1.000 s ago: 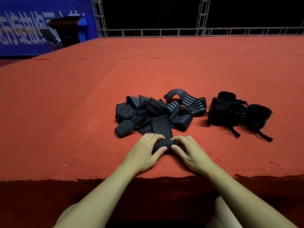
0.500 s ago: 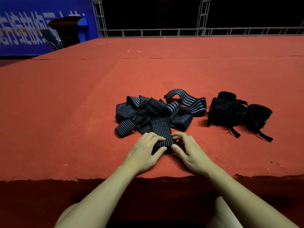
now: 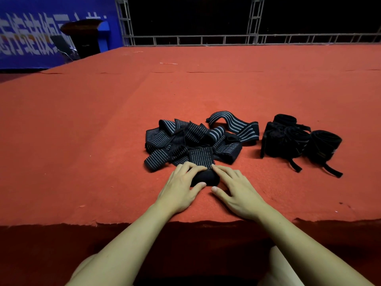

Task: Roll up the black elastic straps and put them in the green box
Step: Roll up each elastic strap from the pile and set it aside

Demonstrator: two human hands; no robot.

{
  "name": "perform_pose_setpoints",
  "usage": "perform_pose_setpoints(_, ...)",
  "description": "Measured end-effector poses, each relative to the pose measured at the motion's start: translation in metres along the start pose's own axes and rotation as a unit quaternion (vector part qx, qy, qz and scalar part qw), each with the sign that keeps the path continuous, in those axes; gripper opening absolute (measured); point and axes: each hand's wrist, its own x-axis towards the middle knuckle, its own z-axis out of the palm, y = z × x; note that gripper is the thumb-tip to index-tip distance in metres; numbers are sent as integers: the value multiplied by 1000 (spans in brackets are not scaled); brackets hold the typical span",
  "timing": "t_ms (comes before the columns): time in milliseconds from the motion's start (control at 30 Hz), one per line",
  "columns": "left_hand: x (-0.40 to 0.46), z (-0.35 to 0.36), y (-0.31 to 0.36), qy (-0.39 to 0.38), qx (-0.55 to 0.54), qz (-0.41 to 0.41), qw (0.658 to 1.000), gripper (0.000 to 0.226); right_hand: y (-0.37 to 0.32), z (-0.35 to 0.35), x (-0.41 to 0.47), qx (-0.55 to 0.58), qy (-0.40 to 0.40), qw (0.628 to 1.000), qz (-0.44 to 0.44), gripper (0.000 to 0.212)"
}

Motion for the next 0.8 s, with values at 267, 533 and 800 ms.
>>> perform_pose_setpoints(267, -3, -1, -2, 3, -22, 16, 1000, 41, -3, -2, -3, 41, 25, 999, -18, 53)
perform_pose_setpoints(533, -7, -8, 4, -14, -67, 42, 997, 32, -2, -5, -6, 78, 54, 995, -41, 41)
perform_pose_setpoints(800, -9, -11, 11, -2, -81, 72, 994, 37, -7, -9, -8, 93, 38, 995, 0, 46)
